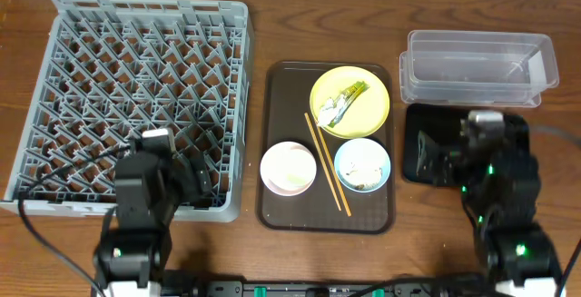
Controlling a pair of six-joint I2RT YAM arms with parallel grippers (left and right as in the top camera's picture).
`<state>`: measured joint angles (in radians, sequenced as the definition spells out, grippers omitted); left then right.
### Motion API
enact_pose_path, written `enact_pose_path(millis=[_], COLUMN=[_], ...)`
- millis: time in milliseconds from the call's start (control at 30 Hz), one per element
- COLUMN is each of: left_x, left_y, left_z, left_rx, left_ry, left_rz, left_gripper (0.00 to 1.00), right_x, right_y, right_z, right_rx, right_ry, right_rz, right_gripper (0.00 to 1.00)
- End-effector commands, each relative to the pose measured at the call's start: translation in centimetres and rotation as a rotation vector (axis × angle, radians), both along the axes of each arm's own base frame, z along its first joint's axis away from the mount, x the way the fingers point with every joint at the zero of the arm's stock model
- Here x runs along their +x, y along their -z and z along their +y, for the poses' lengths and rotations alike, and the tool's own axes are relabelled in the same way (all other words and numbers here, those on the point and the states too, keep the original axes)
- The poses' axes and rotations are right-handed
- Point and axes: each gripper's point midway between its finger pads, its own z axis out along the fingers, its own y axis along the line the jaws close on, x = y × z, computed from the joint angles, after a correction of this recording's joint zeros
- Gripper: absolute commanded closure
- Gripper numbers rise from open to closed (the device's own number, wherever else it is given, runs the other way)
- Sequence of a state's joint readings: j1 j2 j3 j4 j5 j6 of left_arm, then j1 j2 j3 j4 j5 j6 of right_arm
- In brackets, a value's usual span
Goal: Sort waste into correct bins and load items into the dishwasher
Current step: 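Reach the right gripper to the wrapper and tissue on the yellow plate and grasp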
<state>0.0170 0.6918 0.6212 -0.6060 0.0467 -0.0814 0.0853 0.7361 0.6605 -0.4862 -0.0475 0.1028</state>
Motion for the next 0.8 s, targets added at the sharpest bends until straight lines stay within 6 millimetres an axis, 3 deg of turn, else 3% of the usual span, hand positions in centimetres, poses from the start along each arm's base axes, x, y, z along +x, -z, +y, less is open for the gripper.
enact_pose_path(millis=[0,100,333,500,767], left_x=[0.3,-0.1,-0.6,-1.0,-1.9], left_y=[-1.3,-1.6,-2.4,-2.4,-2.3], left_z=[-0.3,-0.5,-0.5,-1.7,-1.7], left_rx=[-0.019,-0.027,-0.027,-0.076,-0.08], left_ry=[0.013,0.018,0.019,0.065,0.06], left_rz=[0.042,0.088,0.093,0.098,0.139], left_gripper=[0.1,0.1,0.09,0.1,0.09], right_x=[1.0,1.6,2.2,3.0,4.5], right_y=[-1.4,-1.6,-1.9,-2.8,-1.0], right_z=[0.9,0.8,1.3,3.0,6.5], right_rx=[0.016,-0.055,-0.015,0.032,0.067], right_ry=[-0.031,-0.072,-0.075,-0.144,-0.214], right_rz=[0.048,0.063,0.047,0.004,0.092], right_gripper=[0.01,0.01,0.01,0.01,0.01])
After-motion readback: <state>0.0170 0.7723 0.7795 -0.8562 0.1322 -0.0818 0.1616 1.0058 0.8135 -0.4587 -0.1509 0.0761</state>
